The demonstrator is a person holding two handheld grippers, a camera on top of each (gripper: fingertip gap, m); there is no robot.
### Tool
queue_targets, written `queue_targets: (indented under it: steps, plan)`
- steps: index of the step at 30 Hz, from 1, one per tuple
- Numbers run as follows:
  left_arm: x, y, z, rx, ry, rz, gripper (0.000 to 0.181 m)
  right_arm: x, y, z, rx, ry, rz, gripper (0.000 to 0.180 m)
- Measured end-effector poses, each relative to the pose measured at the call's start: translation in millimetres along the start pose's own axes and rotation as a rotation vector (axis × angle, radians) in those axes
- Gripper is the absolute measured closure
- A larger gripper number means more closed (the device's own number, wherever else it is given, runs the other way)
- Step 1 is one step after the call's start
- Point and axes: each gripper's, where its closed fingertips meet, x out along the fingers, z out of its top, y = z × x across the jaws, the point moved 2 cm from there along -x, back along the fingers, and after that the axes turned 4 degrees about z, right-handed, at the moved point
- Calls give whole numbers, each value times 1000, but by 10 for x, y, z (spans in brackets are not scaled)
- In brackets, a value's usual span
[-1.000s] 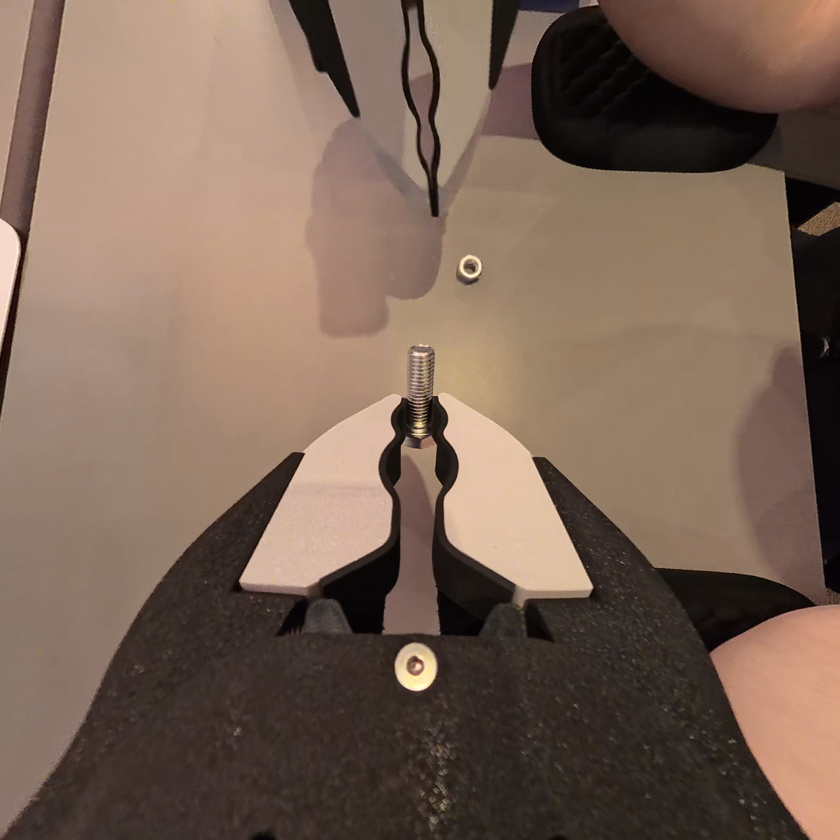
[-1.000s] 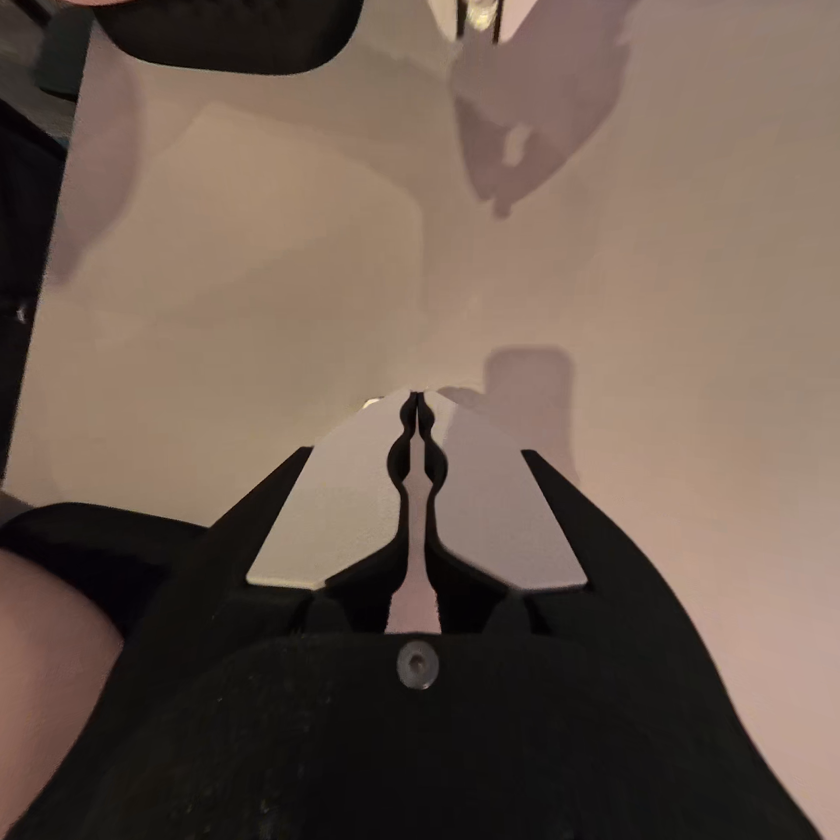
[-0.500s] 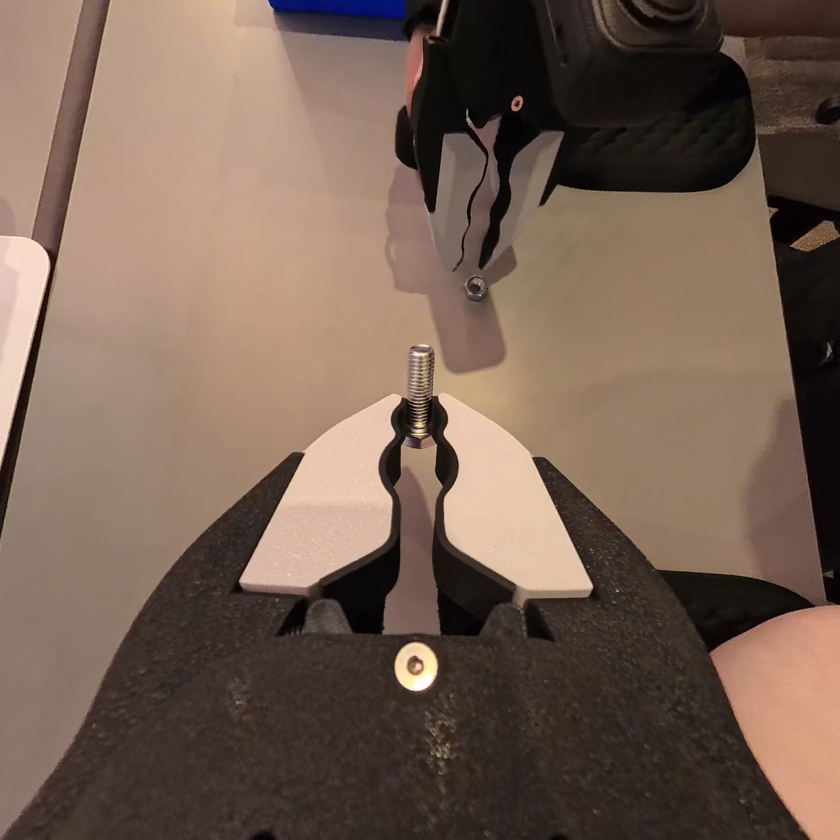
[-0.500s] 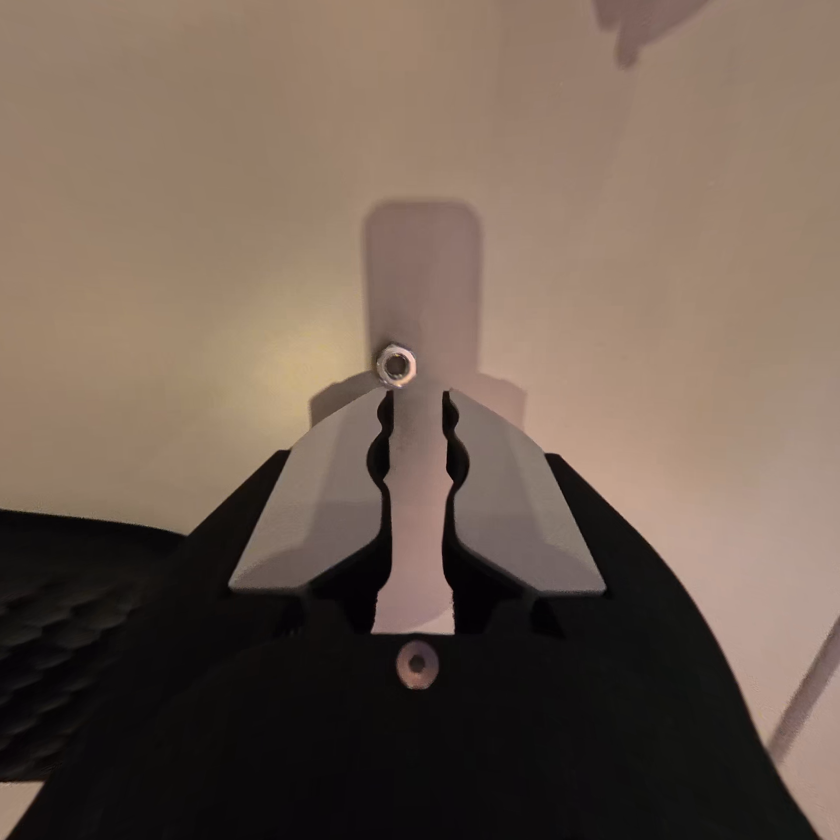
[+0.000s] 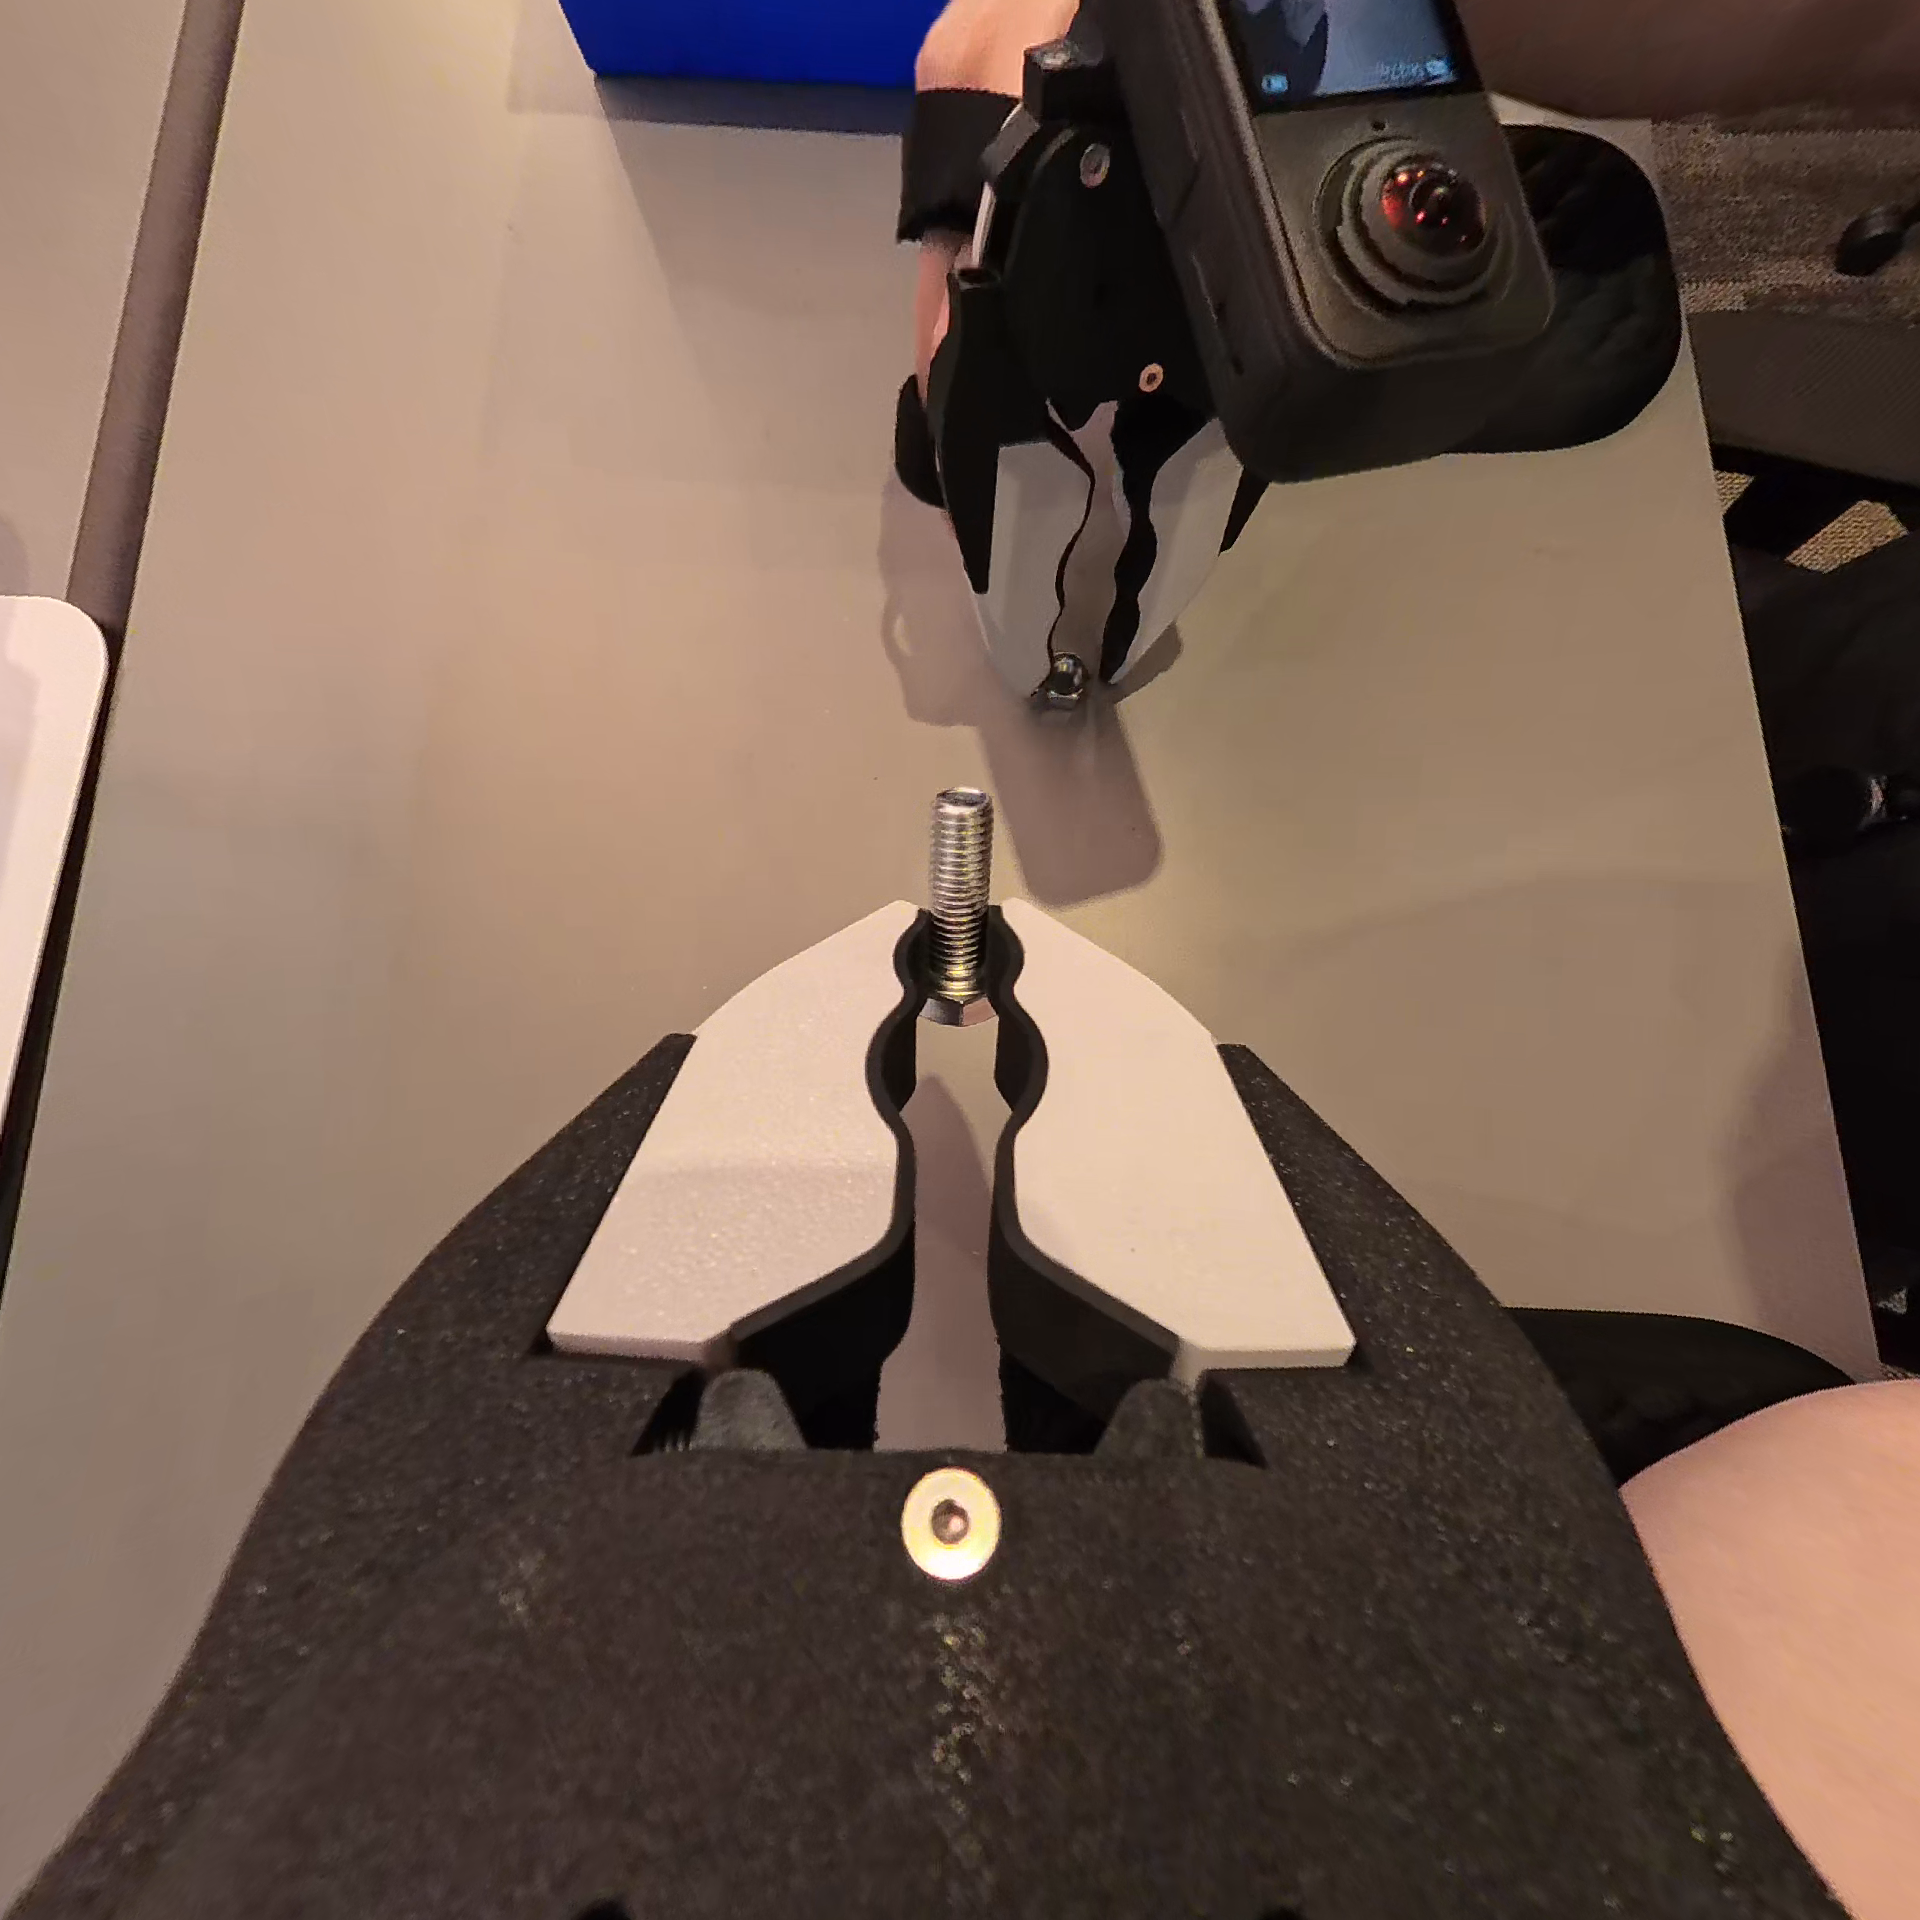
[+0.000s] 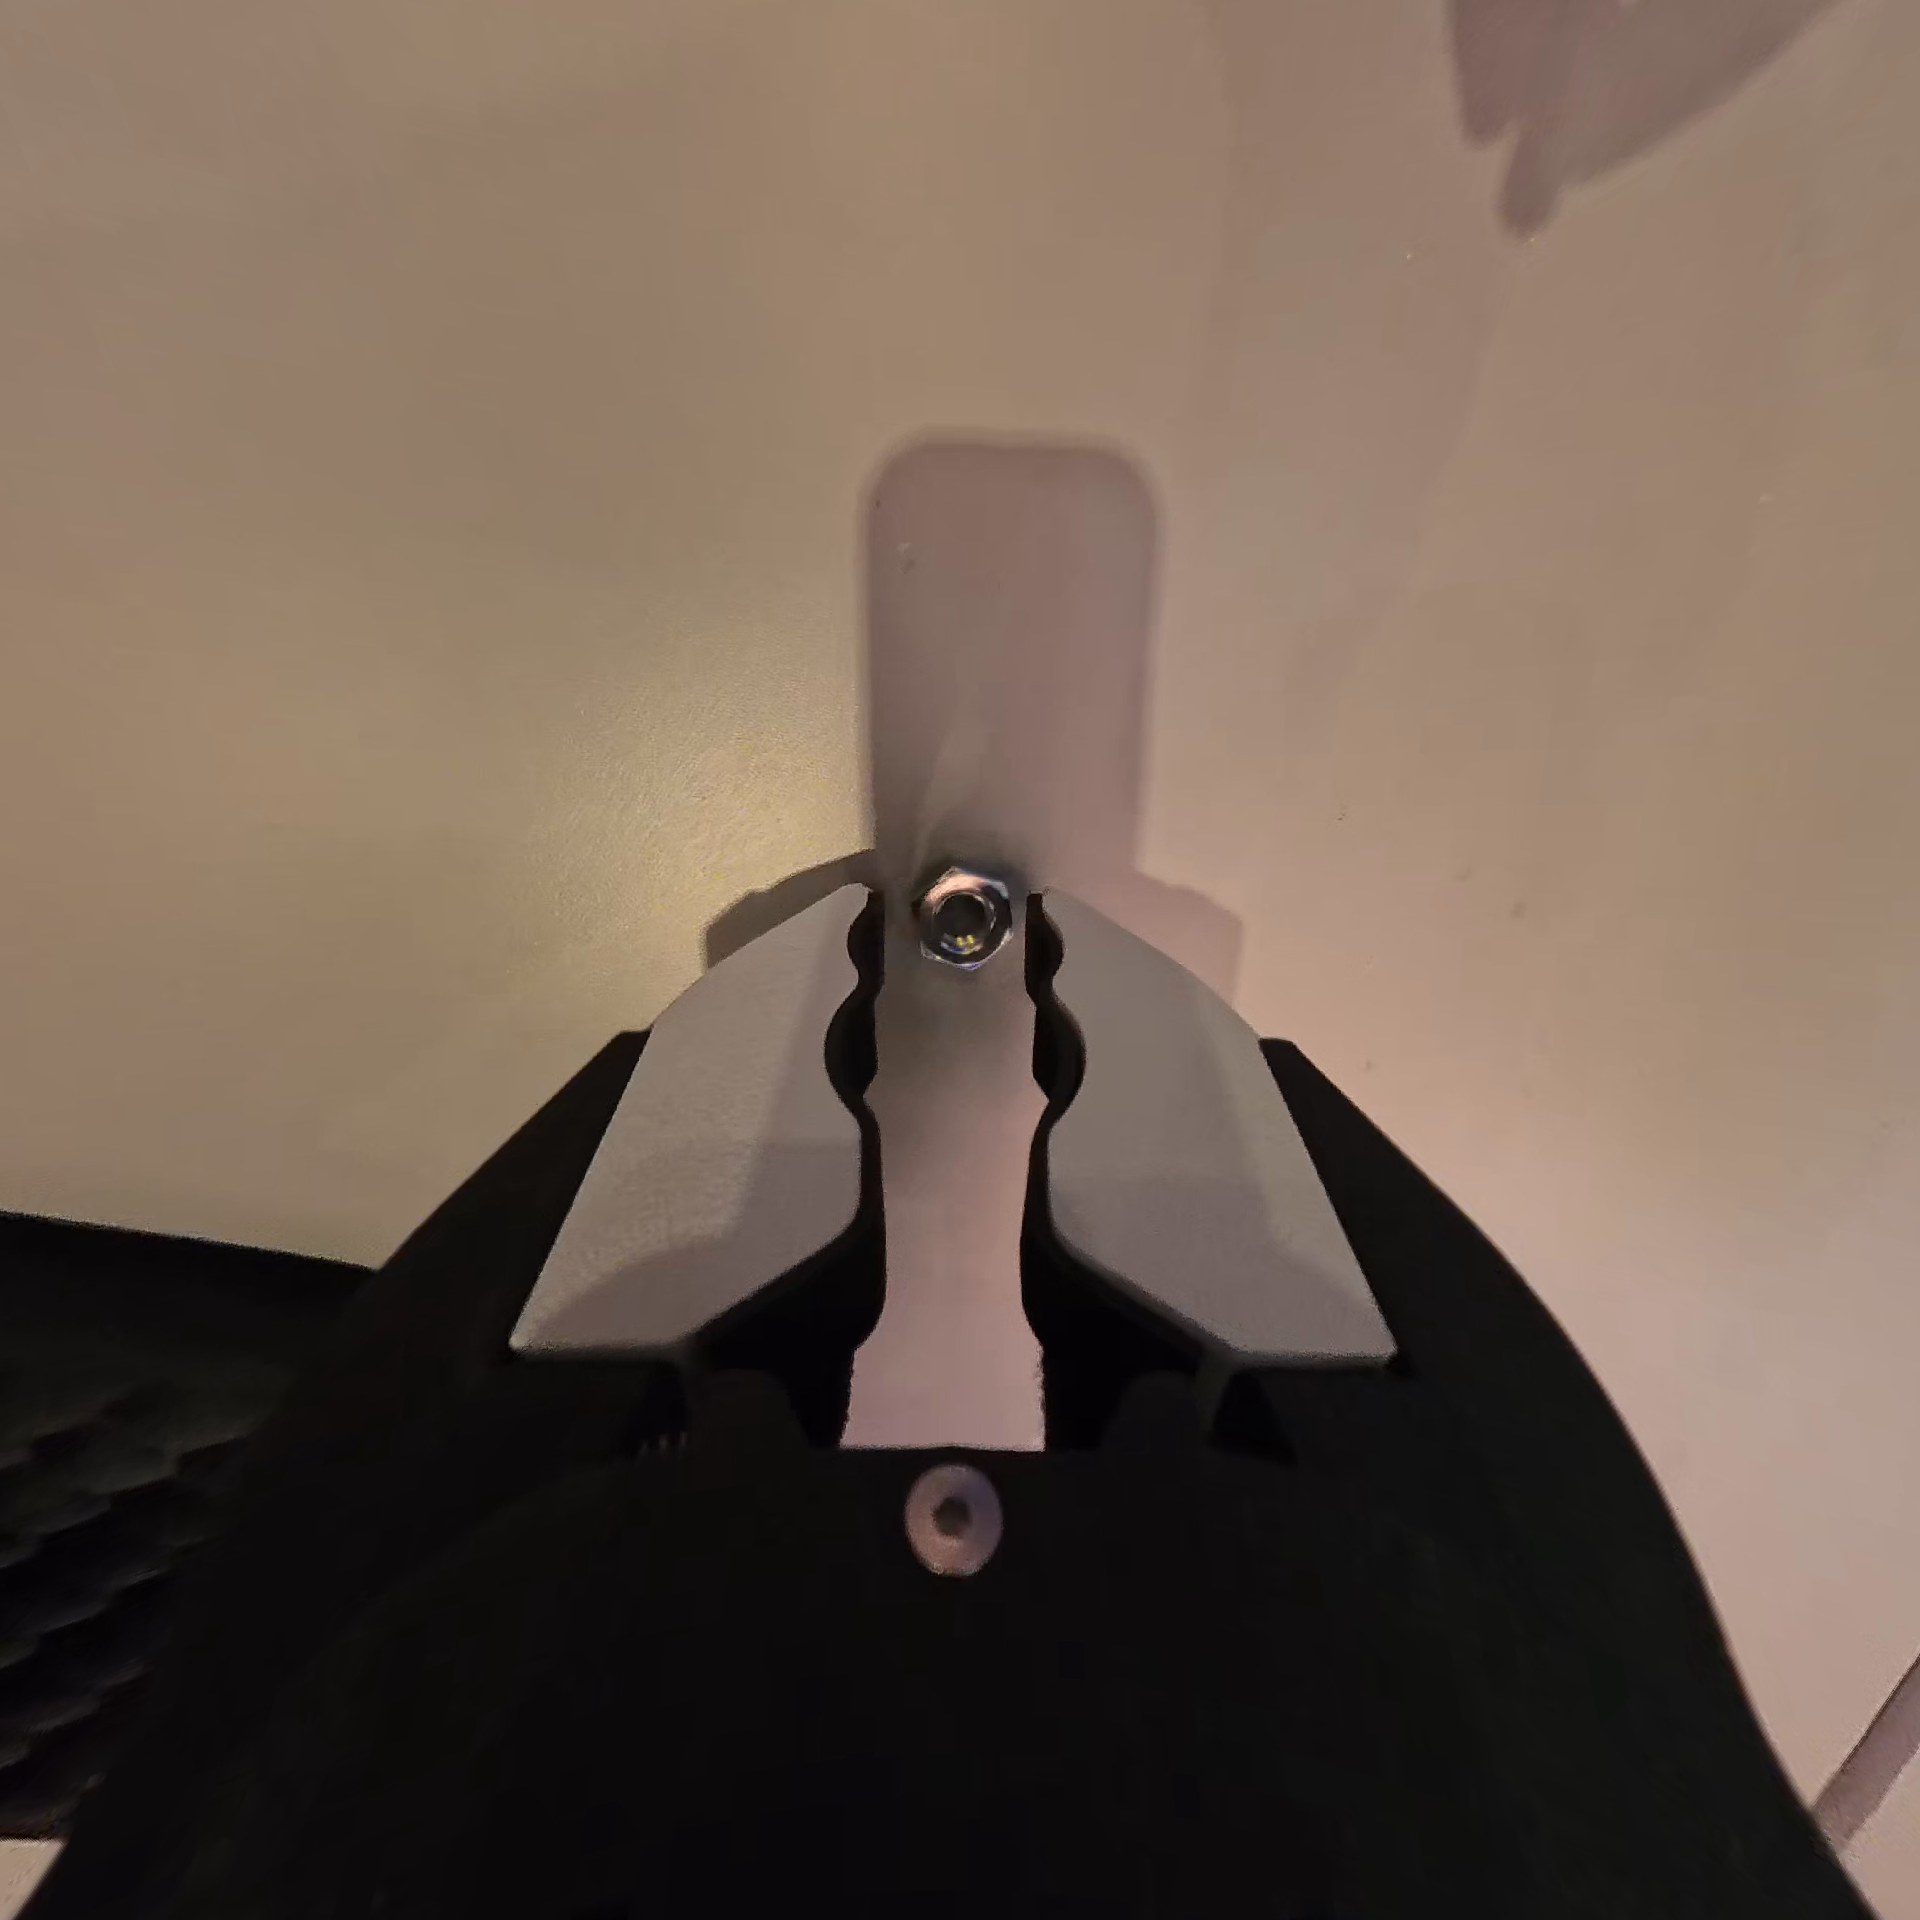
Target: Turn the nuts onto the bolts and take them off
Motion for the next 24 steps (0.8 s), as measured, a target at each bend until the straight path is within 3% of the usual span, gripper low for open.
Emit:
queue_targets:
  steps: [15, 18, 24]
  plan:
    - [13, 21, -32, -13, 5, -8, 171, -26, -29, 15, -6, 55, 88, 163]
    - [40, 27, -49, -16, 23, -9, 171, -376, -164, 287, -25, -100, 8, 162]
    - [126, -12, -36, 13, 87, 2, 171, -1563, -505, 921, -67, -550, -248, 163]
